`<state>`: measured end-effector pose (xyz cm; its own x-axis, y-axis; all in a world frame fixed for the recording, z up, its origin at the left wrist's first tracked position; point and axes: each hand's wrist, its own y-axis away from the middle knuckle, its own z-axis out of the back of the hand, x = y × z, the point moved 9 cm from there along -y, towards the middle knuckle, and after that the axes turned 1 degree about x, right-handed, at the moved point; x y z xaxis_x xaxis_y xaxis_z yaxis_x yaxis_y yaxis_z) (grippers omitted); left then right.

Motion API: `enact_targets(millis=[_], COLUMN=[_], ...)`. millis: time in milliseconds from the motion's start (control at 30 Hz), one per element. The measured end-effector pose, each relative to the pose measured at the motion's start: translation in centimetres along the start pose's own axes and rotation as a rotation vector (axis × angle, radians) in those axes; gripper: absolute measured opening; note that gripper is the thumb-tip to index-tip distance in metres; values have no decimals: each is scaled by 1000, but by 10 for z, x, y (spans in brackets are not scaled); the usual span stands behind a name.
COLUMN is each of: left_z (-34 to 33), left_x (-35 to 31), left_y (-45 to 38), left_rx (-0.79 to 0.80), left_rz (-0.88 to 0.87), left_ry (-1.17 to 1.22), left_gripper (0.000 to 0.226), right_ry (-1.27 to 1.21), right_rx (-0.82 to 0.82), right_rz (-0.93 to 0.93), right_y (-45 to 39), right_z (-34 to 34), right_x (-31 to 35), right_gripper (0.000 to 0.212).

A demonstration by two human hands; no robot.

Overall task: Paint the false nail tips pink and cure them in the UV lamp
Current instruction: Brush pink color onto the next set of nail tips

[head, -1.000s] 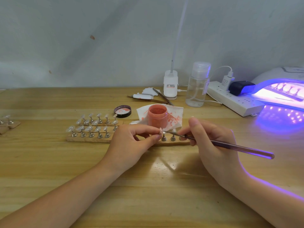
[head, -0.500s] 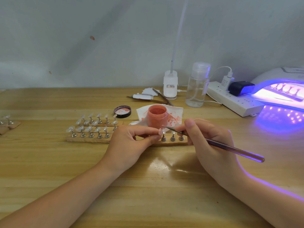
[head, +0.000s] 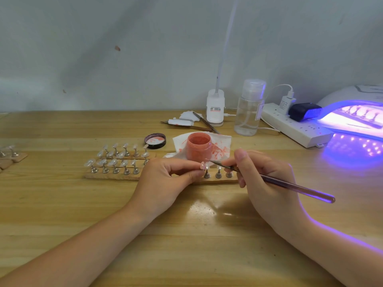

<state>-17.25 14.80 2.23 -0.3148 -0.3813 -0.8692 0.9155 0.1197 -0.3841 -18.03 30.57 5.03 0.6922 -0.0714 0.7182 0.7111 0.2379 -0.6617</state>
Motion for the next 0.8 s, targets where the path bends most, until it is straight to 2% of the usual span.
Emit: enact_targets(millis=[233, 433, 667, 800], left_z=[-4, -5, -3, -3], left_x=[2, 2, 2, 0], left_y=[1, 1, 1, 1], left_rx=[36, 50, 19, 25], left_rz=[33, 39, 31, 14], left_ry=[75, 79, 56, 38], left_gripper=[28, 28, 33, 35], right_ry=[-163, -25, -134, -72], right_rx=[-6, -5, -9, -6], right_rz=[-92, -40, -123, -80], right_y=[4, 0, 4, 2], right_z=[1, 0, 2, 1], right_x=[-9, -4, -12, -7], right_gripper=[37, 25, 37, 30])
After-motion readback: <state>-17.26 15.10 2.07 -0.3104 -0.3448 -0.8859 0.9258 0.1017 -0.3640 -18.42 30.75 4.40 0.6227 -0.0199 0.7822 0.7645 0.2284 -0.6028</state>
